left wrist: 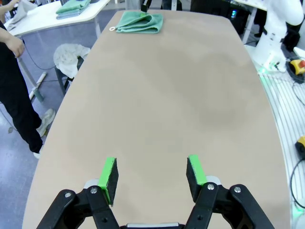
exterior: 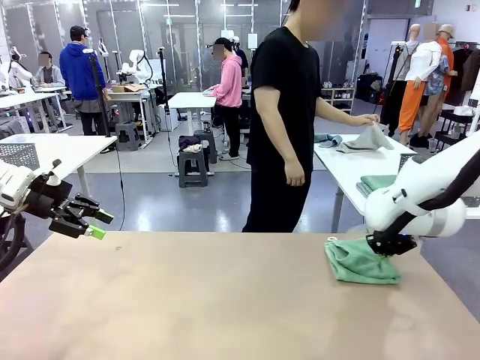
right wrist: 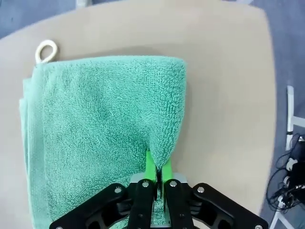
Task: Fold the towels and place them in the basket.
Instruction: Place the folded Towel with hook on the right side of the table.
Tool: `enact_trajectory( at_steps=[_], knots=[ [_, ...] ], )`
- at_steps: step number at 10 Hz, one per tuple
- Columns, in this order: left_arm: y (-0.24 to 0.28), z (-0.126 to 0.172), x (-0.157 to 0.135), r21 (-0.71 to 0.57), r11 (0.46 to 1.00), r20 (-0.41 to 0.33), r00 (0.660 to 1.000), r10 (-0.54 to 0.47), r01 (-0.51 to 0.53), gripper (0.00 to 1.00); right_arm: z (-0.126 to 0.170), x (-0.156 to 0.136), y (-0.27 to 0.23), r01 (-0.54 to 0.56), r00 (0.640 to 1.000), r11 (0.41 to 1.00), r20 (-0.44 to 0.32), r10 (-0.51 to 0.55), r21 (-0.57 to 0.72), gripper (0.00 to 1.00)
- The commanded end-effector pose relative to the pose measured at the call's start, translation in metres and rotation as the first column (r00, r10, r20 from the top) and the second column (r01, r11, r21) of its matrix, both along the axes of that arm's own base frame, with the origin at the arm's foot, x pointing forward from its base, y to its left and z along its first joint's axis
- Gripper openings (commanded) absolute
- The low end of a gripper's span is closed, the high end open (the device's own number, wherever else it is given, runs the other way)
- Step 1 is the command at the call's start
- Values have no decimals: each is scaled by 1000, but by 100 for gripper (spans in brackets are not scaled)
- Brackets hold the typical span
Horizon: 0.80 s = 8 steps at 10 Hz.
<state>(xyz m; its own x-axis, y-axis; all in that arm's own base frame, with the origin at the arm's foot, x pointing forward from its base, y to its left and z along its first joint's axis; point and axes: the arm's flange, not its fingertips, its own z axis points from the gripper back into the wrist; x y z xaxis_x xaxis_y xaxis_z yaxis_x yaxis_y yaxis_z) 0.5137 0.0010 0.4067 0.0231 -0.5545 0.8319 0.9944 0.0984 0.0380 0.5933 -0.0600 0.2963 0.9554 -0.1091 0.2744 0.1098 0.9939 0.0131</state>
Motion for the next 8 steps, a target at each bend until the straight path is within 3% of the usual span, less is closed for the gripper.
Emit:
enact_trajectory(
  at_steps=[1, 3, 4, 5, 6, 7, 8],
  knots=[
    [0, 1, -2, 0, 1000, 12, 1000, -6, 6, 73, 0, 9, -27, -38, 999, 999, 23, 38, -9, 5],
    [0, 1, -2, 0, 1000, 12, 1000, -6, 6, 73, 4, 14, -42, -33, 999, 999, 28, 33, -17, 5],
    [0, 1, -2, 0, 1000, 12, 1000, -6, 6, 73, 4, 13, -44, -33, 999, 999, 26, 33, -16, 10],
    [0, 1, -2, 0, 1000, 12, 1000, -6, 6, 73, 5, 12, -44, -43, 999, 999, 27, 44, -14, 25],
    [0, 1, -2, 0, 1000, 12, 1000, -6, 6, 73, 7, 11, -44, -45, 998, 999, 42, 46, -19, 30],
    [0, 1, -2, 0, 1000, 12, 1000, -6, 6, 73, 10, 8, -45, -41, 998, 999, 55, 42, -21, 45],
    [0, 1, -2, 0, 1000, 12, 1000, -6, 6, 73, 17, 4, -46, -38, 997, 999, 66, 40, -30, 50]
  ],
)
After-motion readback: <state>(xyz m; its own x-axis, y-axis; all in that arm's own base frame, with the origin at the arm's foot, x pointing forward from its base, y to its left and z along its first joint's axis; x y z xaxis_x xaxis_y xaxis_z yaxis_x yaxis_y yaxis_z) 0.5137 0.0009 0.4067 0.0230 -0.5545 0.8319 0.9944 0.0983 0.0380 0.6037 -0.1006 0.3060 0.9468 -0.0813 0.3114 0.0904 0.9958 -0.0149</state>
